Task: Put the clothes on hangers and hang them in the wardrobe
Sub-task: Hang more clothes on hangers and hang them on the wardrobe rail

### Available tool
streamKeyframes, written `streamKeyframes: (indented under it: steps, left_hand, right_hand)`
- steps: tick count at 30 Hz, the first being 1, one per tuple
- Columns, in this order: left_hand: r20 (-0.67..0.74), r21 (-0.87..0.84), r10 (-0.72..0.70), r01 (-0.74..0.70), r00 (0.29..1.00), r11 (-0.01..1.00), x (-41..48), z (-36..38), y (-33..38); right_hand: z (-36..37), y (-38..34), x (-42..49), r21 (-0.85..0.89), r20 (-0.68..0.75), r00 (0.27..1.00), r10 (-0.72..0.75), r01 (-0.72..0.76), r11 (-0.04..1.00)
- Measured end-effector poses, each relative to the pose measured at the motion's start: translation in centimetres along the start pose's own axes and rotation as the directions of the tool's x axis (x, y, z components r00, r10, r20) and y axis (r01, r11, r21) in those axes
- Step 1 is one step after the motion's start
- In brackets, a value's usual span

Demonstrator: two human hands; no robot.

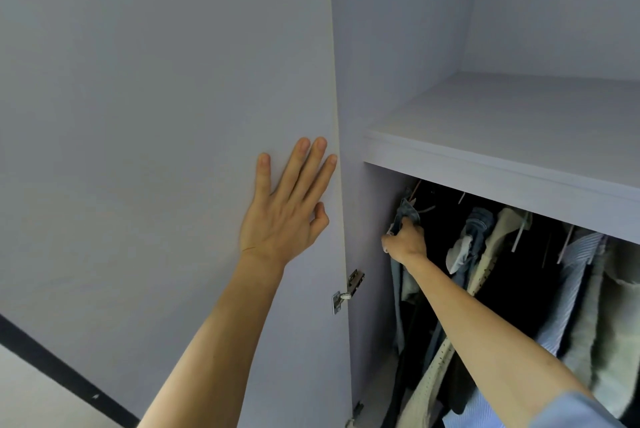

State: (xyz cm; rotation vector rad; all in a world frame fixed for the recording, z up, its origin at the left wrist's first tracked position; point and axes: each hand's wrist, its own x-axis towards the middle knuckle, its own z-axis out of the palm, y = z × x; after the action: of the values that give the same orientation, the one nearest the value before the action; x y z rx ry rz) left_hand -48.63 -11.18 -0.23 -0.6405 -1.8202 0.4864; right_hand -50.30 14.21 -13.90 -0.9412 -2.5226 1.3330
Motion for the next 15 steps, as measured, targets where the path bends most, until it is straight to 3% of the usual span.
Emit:
streamKeyframes:
  steps: [3,7,9,15]
  left_hand:
    - [-0.001,0.002,-0.005,0.005,1.000,1.000,0.0,0.0,0.0]
    - [-0.004,0.016,-0.003,0.003,1.000,1.000,0.0,0.0,0.0]
    - [0.001,0.016,-0.003,0.003,1.000,1.000,0.0,0.0,0.0]
    - [0.004,0.008,-0.007,0.007,1.000,1.000,0.0,-0.1,0.0]
  right_hand:
    - [-0.2,-1.4,-0.7,-0.020,0.001,0.999,-0.047,0.047,0.999]
    - [-0.2,-2.2,-1.2,0.209,0.041,0.999,-0.015,0.006,0.978]
    - [0.0,-1.9,-1.0,0.243,0.043,0.998,-0.036,0.025,0.970]
    - [-0.3,-1.6,-1.8,0.023,0.098,0.990,-0.100,0.098,0.995]
